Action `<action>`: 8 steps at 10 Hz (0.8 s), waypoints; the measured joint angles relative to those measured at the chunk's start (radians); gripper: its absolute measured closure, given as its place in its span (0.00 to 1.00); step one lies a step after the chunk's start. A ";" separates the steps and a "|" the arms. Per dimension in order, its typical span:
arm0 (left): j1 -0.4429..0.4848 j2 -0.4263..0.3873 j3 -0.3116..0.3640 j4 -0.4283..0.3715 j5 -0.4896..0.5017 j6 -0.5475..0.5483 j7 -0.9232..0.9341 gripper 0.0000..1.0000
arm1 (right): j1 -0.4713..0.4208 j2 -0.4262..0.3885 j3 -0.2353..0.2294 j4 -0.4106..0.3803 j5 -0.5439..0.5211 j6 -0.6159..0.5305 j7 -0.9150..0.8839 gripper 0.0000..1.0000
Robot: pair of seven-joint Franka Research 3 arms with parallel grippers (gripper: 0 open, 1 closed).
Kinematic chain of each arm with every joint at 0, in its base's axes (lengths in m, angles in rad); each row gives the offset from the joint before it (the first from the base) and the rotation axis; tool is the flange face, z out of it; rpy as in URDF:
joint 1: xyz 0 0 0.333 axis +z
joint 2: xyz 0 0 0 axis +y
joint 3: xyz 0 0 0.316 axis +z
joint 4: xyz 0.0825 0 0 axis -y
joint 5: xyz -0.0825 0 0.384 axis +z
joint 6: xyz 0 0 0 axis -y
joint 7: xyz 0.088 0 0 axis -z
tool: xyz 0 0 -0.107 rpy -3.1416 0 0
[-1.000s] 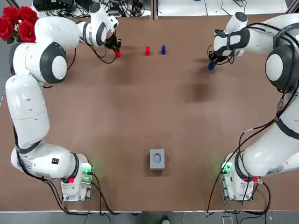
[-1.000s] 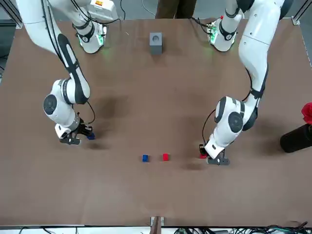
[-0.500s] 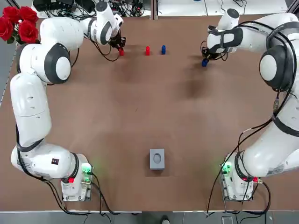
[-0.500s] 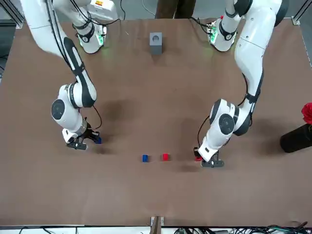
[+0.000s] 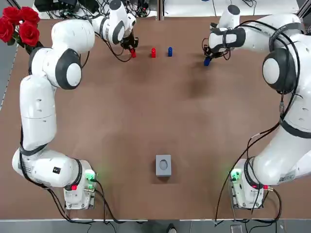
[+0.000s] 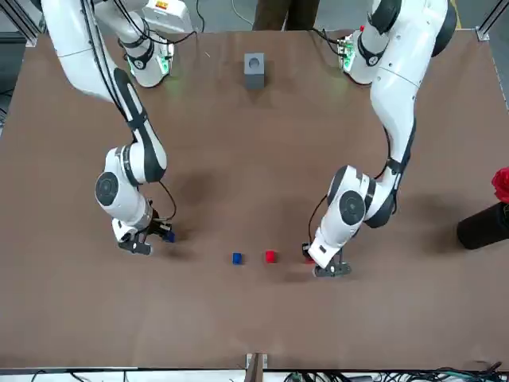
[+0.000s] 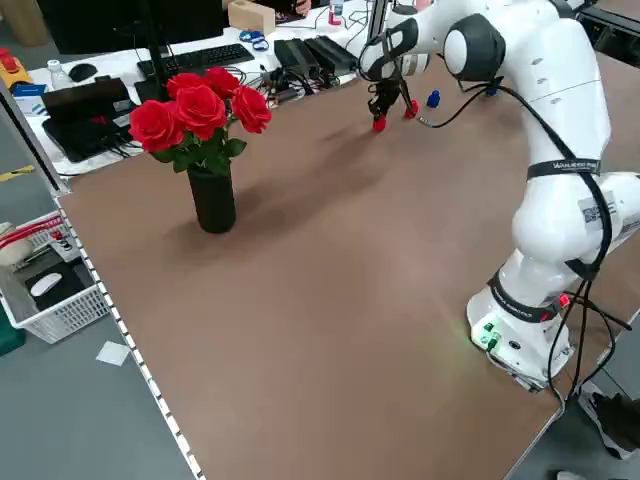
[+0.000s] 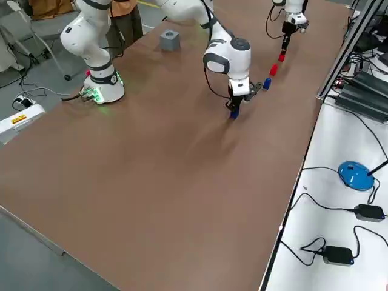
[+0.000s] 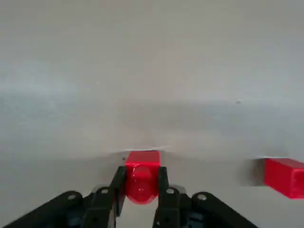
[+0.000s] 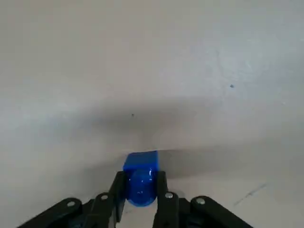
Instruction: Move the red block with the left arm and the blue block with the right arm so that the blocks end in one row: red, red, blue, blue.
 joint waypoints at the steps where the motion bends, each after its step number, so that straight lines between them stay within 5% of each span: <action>1: -0.014 0.010 0.000 0.017 0.000 -0.003 -0.015 0.70 | 0.002 0.013 0.017 0.022 -0.036 -0.005 0.057 0.70; 8: -0.047 0.043 -0.001 0.078 0.000 -0.036 -0.053 0.70 | 0.024 0.136 0.071 0.238 -0.145 -0.097 0.261 0.70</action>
